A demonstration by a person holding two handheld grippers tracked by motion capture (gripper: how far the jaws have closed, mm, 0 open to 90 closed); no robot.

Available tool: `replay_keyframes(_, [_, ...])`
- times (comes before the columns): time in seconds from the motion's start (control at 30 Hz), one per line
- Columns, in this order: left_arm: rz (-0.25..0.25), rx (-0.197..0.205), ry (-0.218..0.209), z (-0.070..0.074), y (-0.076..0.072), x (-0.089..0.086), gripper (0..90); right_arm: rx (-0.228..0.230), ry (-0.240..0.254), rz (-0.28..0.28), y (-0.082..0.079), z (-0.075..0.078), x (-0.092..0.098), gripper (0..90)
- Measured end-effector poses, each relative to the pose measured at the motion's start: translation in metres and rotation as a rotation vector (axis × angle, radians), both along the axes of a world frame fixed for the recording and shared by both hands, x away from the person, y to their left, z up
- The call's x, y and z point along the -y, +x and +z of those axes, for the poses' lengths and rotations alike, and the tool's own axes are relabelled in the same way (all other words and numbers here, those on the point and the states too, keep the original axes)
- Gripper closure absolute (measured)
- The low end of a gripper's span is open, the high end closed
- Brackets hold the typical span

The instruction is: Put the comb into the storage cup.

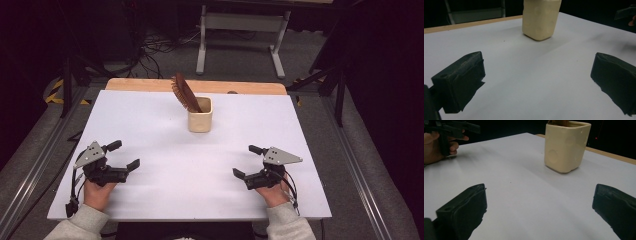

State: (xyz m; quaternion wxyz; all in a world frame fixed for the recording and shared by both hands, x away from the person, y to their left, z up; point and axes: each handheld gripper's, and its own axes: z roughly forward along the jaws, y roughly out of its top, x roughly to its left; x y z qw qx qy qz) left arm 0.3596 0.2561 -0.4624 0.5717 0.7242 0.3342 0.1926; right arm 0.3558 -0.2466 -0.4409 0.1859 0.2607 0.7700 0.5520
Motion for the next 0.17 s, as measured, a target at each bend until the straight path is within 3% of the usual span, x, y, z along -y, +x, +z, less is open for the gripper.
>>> replay_keyframes(0.17, [0.003,0.017,0.019,0.0013,-0.0023,0.0015,0.5,-0.010,0.001,-0.005,0.0006,-0.0006,0.0006,0.2])
